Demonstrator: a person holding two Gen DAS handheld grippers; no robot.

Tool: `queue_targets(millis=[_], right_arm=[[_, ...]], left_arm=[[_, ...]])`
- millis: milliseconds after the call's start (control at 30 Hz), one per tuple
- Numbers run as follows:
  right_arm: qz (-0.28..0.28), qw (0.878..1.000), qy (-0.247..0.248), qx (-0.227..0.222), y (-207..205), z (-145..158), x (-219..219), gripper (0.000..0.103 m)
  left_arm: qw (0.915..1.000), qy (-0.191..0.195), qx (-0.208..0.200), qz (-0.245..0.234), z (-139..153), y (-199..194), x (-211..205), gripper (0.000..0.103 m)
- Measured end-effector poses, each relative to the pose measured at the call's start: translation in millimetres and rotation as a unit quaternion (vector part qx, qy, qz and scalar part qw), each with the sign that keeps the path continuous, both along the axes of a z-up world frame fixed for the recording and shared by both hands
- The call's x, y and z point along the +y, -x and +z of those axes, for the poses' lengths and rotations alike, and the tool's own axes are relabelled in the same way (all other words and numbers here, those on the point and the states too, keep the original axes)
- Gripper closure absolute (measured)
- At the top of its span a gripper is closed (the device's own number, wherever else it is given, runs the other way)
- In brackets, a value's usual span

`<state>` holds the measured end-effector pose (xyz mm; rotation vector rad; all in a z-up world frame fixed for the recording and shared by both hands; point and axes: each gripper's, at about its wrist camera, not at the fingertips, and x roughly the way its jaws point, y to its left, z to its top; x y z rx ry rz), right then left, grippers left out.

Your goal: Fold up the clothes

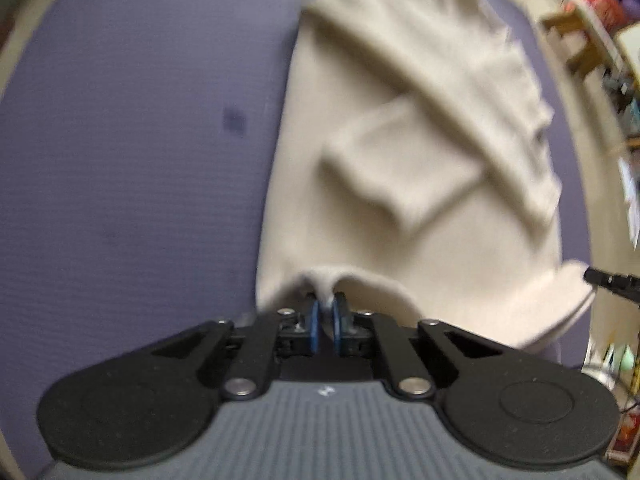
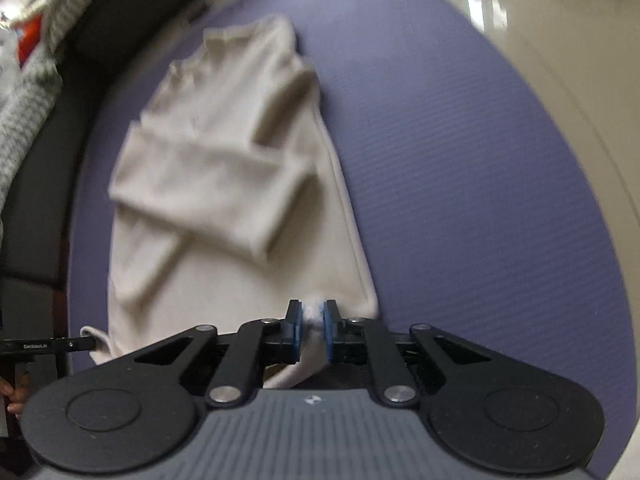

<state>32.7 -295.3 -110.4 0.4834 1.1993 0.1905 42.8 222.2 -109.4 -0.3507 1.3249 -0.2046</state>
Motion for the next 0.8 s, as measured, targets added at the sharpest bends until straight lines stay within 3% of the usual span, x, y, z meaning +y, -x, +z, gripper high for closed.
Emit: queue_targets(millis=[100, 200, 433, 500, 533, 567, 600, 633, 700, 767, 800], right_arm=[[-0.009, 1.000, 0.003, -0.019, -32.3, 8.5, -0.4, 0.094], [-0.026, 0.999, 0.006, -0.042, -69.1, 10.6, -1.5, 0.094], [-0.084, 0.994, 0.011, -0.062, -121.0, -24.7, -11.2, 0.097], [-0.101, 0.993, 0.011, -0.065, -130.2, -36.9, -11.8, 0.091], [-0.108, 0.992, 0.009, -0.065, -132.0, -40.4, -13.7, 0.088], [-0.118, 0.991, 0.008, -0.063, -133.2, -44.5, -15.9, 0.077], [-0.127, 0.990, 0.006, -0.064, -132.4, -45.8, -18.7, 0.059], [-0.131, 0.989, 0.004, -0.066, -131.3, -46.7, -21.6, 0.052], [-0.124, 0.989, -0.003, -0.079, -127.9, -47.2, -27.5, 0.049], [-0.104, 0.990, -0.008, -0.090, -120.7, -48.1, -33.1, 0.045], [-0.092, 0.991, -0.014, -0.094, -115.4, -49.3, -34.7, 0.043]], left_arm=[[0.9988, -0.005, -0.045, 0.020, 21.9, -39.1, 3.5, 0.097], [0.9946, -0.018, -0.092, 0.043, 24.6, -74.3, -1.0, 0.097], [0.9867, -0.036, -0.146, 0.061, -14.8, -131.1, -16.2, 0.094], [0.9831, -0.038, -0.170, 0.056, -27.1, -143.1, -18.1, 0.094], [0.9823, -0.035, -0.177, 0.051, -31.9, -148.5, -19.9, 0.086], [0.9843, -0.021, -0.171, 0.038, -37.9, -156.8, -18.1, 0.076], [0.9860, -0.010, -0.163, 0.033, -42.3, -162.0, -13.5, 0.073], [0.9875, -0.001, -0.154, 0.033, -46.4, -165.8, -7.8, 0.065], [0.9882, 0.017, -0.149, 0.032, -49.9, -165.7, 2.9, 0.056], [0.9880, 0.037, -0.147, 0.028, -52.0, -161.0, 17.2, 0.037], [0.9873, 0.049, -0.149, 0.026, -51.8, -153.8, 28.1, 0.033]])
